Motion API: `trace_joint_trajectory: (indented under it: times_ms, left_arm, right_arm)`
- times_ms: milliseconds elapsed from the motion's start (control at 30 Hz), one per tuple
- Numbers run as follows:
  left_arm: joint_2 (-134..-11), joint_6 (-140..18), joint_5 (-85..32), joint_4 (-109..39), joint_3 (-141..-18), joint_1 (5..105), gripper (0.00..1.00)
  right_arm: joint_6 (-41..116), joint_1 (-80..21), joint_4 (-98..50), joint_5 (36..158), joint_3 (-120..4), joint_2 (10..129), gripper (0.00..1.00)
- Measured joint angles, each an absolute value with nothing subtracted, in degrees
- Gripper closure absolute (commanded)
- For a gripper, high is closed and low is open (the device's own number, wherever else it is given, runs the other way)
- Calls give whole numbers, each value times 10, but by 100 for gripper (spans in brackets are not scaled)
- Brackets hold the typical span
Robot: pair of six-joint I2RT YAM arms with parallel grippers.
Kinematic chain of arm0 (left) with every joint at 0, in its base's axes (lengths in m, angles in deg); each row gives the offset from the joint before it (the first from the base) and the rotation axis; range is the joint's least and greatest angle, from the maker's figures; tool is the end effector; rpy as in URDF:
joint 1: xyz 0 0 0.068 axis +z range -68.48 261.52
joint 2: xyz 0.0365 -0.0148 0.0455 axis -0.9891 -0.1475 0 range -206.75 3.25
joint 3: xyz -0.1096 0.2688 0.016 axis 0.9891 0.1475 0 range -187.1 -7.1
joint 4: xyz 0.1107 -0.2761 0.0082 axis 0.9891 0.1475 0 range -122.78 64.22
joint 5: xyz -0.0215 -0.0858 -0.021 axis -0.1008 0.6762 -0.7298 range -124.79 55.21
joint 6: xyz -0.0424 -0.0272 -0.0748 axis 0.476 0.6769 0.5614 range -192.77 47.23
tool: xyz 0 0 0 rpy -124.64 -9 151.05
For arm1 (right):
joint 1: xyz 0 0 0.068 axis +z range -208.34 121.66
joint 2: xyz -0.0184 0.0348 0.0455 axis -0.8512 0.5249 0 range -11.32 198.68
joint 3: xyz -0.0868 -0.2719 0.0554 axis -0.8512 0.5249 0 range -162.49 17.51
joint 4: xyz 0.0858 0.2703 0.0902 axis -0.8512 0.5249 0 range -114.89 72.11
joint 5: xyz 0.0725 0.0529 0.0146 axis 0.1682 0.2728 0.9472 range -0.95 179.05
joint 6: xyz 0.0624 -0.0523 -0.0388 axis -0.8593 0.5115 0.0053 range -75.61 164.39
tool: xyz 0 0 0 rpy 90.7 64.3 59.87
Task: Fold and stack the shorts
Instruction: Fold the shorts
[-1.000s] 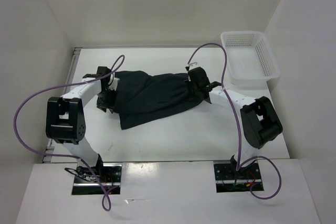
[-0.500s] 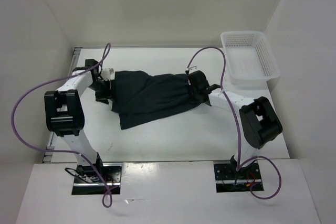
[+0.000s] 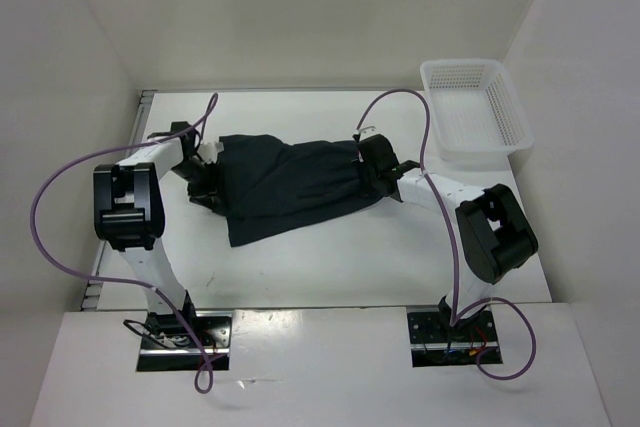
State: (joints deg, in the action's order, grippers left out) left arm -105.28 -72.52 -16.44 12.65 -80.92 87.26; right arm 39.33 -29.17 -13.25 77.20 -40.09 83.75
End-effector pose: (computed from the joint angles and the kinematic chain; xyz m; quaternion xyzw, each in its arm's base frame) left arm 0.4031 0.0151 0.1212 -0.0377 0.9829 -0.1547 0.0923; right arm 0.3628 0.1835 0.1546 -0.1594 0.9190 0.0098 0.3606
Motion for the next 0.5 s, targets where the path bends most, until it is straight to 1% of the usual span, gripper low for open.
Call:
trace_joint_trajectory:
  times_ms: [100,133,200,233,333,500]
  left_arm:
    - [-1062,-725,-164,124,-809,871,58]
    - [-1064,-724,-164,124,-809,870,66]
    - [-1069,-727,-161,121,-810,868,75]
    - [-1072,-726,-159,121,-810,868,85]
    - [-1081,-726,-151,121,-810,867,100]
    - [-1084,-725,-136,121,-810,867,100]
  right_arm:
    - [393,-292,-132,772,-401,837,100]
    - [393,-292,-132,772,-401,837,100]
    - [393,-292,-132,772,-401,837,100]
    - [393,-292,-132,772,-401,837,100]
    - [393,-292,-132,772,-401,837,100]
    - [394,-292,-132,772,-401,837,100]
